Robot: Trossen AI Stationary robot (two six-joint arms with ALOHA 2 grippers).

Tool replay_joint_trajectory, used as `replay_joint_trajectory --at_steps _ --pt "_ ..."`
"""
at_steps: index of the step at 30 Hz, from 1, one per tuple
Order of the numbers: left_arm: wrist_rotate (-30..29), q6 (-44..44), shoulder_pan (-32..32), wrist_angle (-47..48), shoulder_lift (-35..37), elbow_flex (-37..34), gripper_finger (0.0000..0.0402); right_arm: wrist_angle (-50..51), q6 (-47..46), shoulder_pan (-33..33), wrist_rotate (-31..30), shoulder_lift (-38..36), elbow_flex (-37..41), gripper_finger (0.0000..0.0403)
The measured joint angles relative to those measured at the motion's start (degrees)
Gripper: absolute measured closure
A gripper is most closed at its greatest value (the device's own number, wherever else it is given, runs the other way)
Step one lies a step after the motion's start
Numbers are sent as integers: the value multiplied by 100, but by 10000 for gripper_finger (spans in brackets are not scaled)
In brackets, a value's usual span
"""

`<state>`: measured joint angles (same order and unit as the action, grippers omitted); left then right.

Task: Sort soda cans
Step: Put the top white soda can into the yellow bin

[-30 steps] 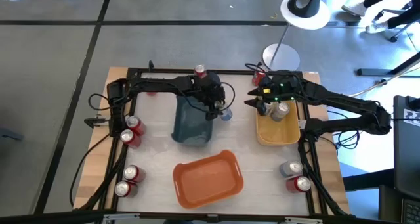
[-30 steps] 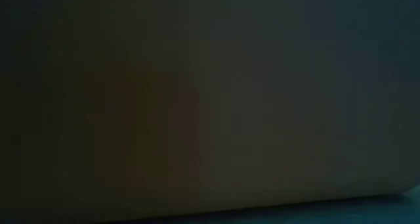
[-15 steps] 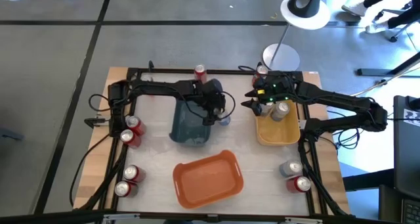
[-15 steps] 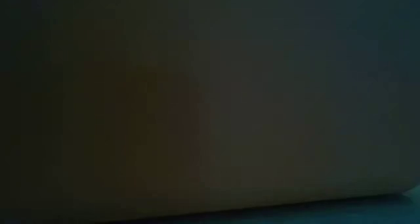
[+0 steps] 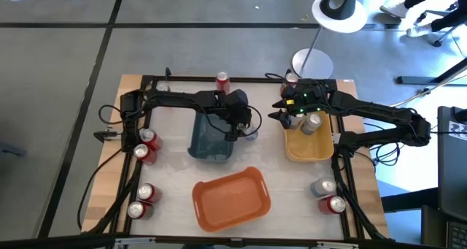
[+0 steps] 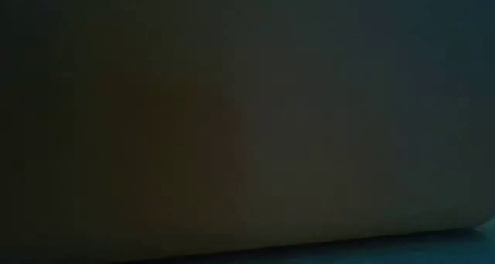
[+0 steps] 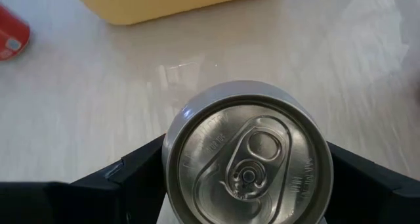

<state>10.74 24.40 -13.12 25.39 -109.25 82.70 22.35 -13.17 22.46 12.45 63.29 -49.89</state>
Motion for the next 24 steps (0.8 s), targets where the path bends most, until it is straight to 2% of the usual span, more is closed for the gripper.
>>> replay_joint_trajectory --at_steps 4,10,15,20,24 --pt "-27 -1 113 77 0 14 97 4 0 0 0 0 0 131" --pt "-574 -83 203 1014 -9 481 97 7 -1 0 2 0 0 131" --pt "-674 -157 131 1408 -7 502 97 9 -2 0 2 0 0 131" --pt "-649 -168 65 1356 -7 420 97 9 -2 0 2 0 0 131" --pt "-648 -189 67 828 -7 220 92 9 -2 0 2 0 0 131"
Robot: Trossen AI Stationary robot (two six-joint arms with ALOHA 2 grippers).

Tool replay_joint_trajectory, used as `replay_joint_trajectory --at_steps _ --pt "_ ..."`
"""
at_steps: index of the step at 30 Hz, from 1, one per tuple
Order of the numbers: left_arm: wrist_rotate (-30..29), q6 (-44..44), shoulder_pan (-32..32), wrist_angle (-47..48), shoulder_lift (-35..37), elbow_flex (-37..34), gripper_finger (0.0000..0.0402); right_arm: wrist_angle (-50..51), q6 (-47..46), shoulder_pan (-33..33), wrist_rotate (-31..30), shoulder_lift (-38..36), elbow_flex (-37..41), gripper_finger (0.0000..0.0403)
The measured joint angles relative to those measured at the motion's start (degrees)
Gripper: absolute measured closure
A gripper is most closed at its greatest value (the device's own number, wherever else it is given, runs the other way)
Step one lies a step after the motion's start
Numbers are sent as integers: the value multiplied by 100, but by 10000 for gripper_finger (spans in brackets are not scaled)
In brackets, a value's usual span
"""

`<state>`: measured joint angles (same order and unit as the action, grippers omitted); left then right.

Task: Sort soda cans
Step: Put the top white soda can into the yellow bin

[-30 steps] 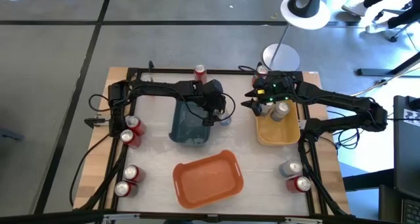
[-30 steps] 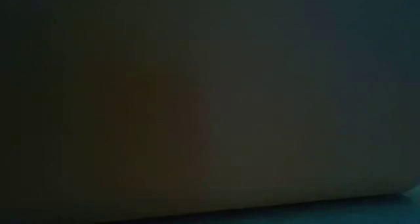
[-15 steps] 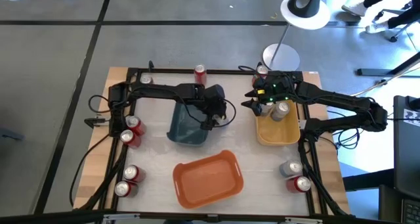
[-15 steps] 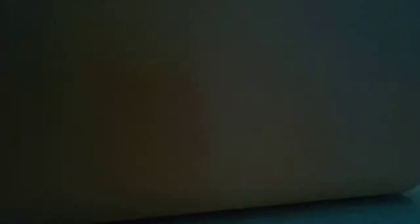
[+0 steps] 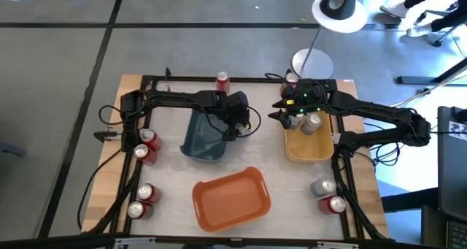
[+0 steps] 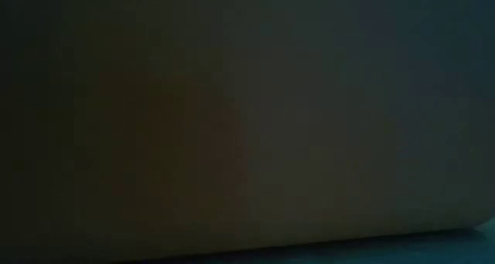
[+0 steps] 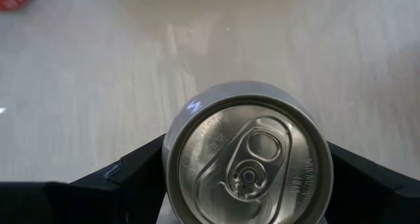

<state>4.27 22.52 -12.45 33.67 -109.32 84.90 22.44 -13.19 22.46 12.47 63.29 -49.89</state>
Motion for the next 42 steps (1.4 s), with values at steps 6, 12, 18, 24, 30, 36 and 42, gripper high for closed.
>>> replay_joint_trajectory --at_steps 6,12,18,24,30,36,42 --pt "-212 -82 80 -116 14 -48 60 3 0 0 -1 0 0 131" --pt "-258 27 135 -142 15 -47 52 2 0 0 0 0 0 131" --pt "-574 43 135 -28 193 -47 51 -230 103 -139 -1 89 0 131" --pt "-913 33 120 187 709 -47 51 -895 444 -501 -115 385 -4 131" --pt "-1101 -260 40 654 1487 -45 51 -1440 411 -601 -155 578 -4 131" --pt "-1103 -461 -170 1559 2049 -72 50 -1847 61 -601 -156 1075 -4 131" --pt "-1105 -635 -187 1675 2754 -761 50 -2231 -142 -594 34 1482 -2 131"
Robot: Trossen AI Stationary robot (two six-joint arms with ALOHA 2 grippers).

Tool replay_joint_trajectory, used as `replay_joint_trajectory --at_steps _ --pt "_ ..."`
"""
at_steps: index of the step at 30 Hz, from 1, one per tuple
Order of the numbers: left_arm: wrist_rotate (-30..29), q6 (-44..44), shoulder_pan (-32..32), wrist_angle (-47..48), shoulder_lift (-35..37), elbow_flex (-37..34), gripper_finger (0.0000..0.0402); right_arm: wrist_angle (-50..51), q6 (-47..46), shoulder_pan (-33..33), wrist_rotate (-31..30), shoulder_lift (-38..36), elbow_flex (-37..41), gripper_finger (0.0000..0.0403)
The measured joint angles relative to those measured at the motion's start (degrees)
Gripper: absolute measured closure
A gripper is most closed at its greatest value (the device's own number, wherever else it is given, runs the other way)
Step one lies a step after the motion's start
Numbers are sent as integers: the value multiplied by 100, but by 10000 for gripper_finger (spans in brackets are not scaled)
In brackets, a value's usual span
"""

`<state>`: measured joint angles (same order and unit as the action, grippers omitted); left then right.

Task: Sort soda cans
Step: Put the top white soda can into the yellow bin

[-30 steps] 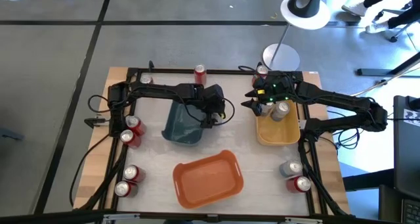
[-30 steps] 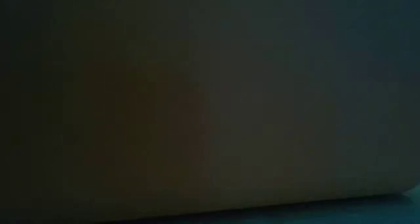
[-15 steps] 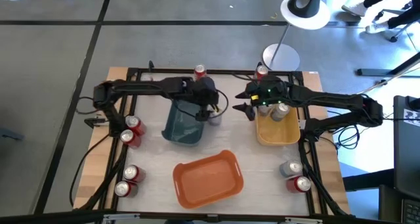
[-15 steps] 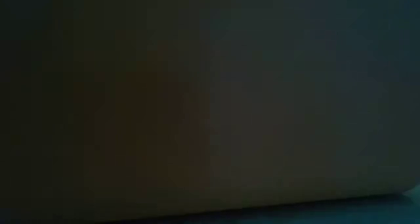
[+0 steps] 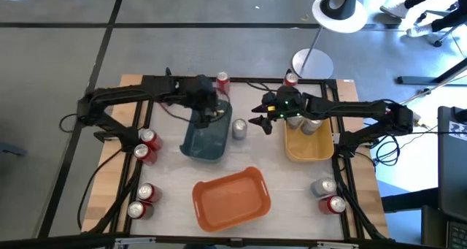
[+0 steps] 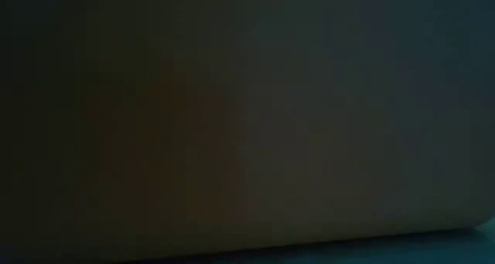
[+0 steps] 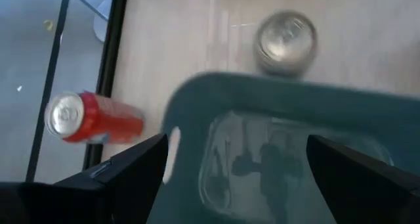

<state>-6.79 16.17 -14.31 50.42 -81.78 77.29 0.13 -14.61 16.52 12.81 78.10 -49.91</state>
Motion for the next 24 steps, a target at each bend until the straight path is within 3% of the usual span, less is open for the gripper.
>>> replay_joint_trajectory --at_steps 5,10,16,24 --pt "17 -241 42 -365 597 -603 50 -407 -233 -19 -207 133 0 122" --pt "0 -469 38 -945 1073 -1118 50 -845 -296 -46 -78 270 0 72" --pt "4 -675 38 -1080 1238 -1389 50 -805 -148 -42 -133 361 7 19" --pt "4 -747 38 -1203 1244 -1428 50 -1034 185 -439 -438 609 -2 9"
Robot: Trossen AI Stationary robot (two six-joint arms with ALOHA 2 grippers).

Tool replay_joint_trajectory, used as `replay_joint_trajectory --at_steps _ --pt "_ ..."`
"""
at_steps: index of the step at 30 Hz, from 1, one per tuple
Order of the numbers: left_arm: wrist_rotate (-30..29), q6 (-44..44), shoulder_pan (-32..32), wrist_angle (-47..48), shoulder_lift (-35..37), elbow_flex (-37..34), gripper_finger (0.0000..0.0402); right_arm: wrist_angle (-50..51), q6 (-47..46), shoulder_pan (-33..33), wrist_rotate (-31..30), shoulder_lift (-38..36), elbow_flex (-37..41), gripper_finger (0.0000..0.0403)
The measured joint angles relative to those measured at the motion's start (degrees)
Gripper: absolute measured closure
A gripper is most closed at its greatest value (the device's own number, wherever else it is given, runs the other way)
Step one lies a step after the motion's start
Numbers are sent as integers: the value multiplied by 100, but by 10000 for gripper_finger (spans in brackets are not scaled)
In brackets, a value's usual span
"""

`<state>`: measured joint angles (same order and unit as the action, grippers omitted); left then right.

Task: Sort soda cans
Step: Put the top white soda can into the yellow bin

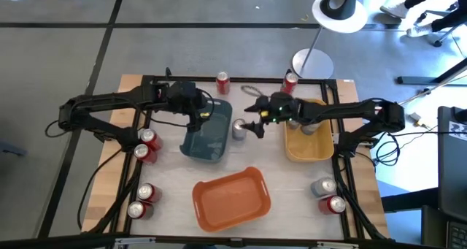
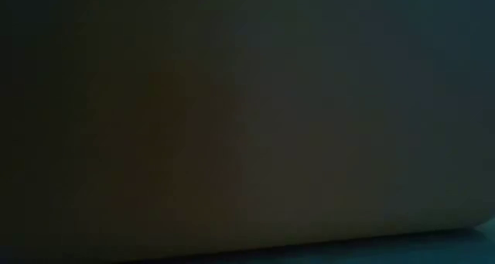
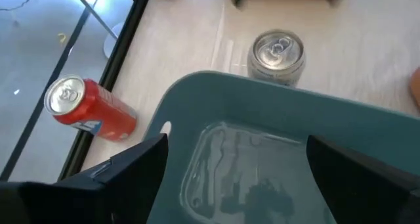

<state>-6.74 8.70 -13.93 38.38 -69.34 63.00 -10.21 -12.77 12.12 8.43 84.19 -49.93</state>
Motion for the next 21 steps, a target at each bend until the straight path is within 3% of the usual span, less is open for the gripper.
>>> replay_joint_trajectory --at_steps 10,21 --pt "0 2 -9 -159 2 4 50 -422 729 -544 -1201 648 4 9" --pt "0 19 -9 -165 2 4 50 -674 681 -540 -1302 1322 4 9"
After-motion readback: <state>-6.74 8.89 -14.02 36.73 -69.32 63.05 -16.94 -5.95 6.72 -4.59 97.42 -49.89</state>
